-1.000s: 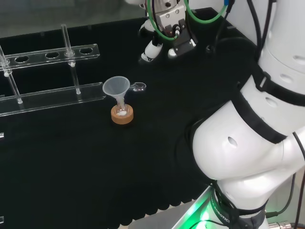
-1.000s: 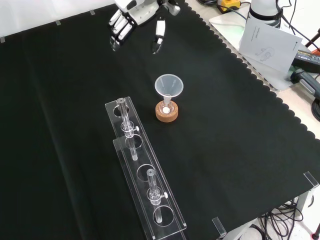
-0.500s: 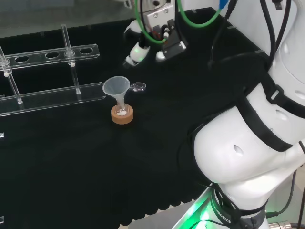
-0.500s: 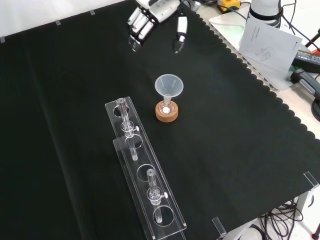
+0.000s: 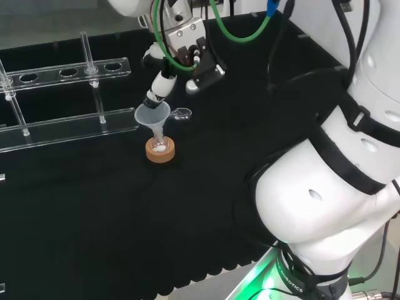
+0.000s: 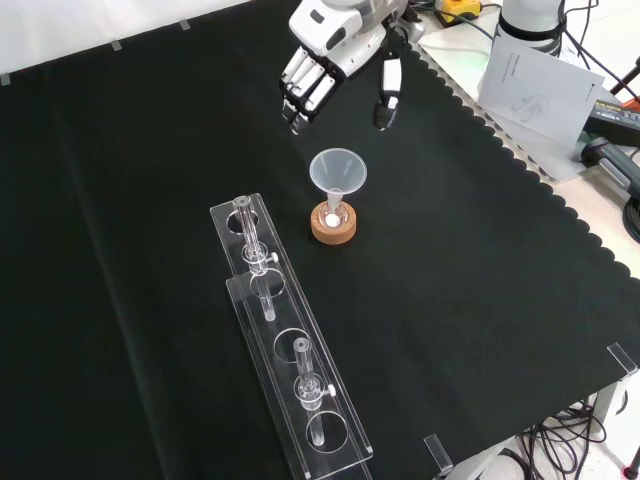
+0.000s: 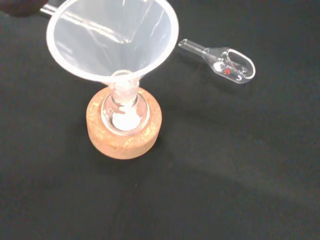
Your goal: Remove the funnel from the round-bottom flask.
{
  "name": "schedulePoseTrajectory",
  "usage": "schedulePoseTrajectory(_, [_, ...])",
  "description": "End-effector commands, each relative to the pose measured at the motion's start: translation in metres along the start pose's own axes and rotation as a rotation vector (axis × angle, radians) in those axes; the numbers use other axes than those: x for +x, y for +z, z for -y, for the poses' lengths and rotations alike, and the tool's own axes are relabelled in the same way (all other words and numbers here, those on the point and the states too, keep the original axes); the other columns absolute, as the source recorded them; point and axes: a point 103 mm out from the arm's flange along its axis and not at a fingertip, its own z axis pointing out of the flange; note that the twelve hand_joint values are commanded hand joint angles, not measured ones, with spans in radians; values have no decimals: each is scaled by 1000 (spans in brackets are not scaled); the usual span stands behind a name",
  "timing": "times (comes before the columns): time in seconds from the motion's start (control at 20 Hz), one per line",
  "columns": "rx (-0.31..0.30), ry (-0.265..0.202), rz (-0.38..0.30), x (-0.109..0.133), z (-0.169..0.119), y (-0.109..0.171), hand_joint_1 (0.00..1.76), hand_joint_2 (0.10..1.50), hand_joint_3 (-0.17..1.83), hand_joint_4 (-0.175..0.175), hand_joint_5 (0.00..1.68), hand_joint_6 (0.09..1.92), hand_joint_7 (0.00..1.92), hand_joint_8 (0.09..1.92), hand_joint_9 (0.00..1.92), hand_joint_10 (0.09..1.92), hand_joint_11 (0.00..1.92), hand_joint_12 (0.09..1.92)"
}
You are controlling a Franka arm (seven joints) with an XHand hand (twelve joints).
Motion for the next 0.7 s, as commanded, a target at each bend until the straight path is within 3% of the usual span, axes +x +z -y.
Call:
schedulePoseTrajectory(0.05, [52, -12, 42, 18, -7, 7, 565, 709, 247, -25, 165, 87, 0, 623, 211, 773, 311, 1465])
schedulePoseTrajectory(0.7, [86, -8, 150, 35, -16, 25, 560, 702, 213, -22, 121, 87, 0, 515, 150, 814, 284, 1490])
